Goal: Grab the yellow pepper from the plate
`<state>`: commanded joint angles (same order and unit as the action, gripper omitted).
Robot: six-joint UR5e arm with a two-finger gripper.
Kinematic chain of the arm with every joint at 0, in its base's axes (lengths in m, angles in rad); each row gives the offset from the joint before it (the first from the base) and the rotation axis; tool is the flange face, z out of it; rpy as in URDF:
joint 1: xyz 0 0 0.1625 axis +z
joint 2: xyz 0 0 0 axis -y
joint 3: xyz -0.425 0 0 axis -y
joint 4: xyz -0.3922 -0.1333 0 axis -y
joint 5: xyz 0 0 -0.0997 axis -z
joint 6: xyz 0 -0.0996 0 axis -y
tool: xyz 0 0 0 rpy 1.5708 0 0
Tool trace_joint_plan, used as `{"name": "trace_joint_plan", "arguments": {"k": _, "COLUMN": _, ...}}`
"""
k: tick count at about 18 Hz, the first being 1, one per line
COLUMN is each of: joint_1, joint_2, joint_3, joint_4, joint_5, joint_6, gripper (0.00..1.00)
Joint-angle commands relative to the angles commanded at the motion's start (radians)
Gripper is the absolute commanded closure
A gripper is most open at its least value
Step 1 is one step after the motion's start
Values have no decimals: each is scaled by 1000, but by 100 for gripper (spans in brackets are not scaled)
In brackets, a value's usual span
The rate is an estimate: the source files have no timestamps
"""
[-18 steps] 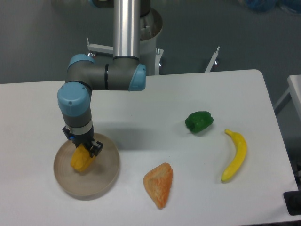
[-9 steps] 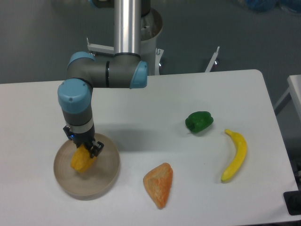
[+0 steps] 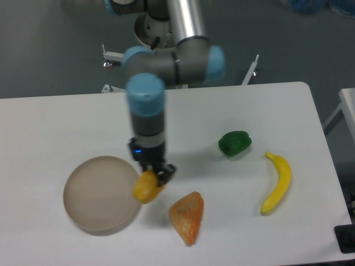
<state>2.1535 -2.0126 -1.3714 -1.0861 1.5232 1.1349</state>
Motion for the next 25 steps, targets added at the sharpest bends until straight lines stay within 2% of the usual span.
{"name": "trace_joint_plan", "arguments": {"k": 8, "joint_1": 80, "joint_2": 5, "joint_3": 9, "joint_4": 2, "joint_5": 0, "joint_6": 137, "gripper": 52}}
{"name": "trace_joint_plan", "arguments": {"k": 25, "joint_1": 80, "joint_2": 0, "joint_3": 12, "joint_4": 2, "joint_5": 31, "joint_6": 146, "gripper": 52}}
